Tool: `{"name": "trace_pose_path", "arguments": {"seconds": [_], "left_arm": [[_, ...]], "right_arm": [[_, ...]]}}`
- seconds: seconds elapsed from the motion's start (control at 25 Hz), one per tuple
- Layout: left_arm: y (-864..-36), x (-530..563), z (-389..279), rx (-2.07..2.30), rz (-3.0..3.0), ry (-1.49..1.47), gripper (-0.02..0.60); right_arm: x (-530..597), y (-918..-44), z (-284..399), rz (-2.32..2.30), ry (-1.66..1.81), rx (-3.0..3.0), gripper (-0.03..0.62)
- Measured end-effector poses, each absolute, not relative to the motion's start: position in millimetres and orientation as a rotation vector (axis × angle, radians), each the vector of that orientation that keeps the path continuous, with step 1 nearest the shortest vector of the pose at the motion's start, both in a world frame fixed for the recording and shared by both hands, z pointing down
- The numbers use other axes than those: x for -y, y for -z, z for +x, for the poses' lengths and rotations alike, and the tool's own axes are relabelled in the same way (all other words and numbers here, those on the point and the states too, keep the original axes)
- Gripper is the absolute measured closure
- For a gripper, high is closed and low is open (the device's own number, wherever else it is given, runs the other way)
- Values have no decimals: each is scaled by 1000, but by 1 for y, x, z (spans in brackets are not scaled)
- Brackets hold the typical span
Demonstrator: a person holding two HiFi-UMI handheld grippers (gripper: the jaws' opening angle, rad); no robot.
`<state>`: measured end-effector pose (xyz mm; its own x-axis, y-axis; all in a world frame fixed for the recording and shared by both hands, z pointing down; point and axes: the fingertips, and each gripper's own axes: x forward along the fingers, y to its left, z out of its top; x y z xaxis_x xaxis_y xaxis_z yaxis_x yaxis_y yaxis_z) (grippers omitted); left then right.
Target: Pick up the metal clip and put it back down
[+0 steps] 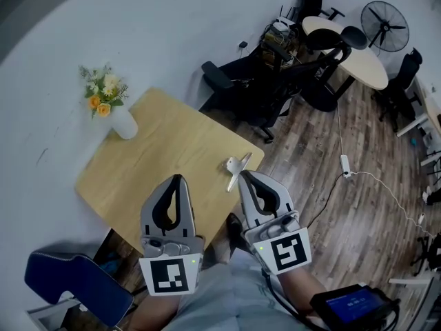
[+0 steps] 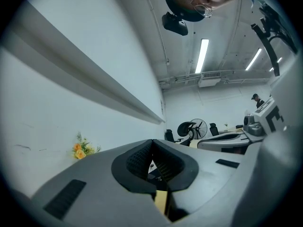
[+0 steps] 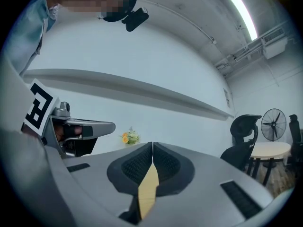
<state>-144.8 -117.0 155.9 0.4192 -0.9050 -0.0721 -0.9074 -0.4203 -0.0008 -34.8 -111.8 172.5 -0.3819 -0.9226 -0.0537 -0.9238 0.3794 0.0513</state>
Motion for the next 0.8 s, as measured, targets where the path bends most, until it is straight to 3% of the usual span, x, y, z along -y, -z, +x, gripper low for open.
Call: {"name": "trace_pose_path", "arguments": {"seconds": [0.8], "left_arm": [[-155, 111, -144, -1652, -2632, -116, 563]], "right_arm": [[112, -165, -38, -1729, -168, -2609, 546]]}}
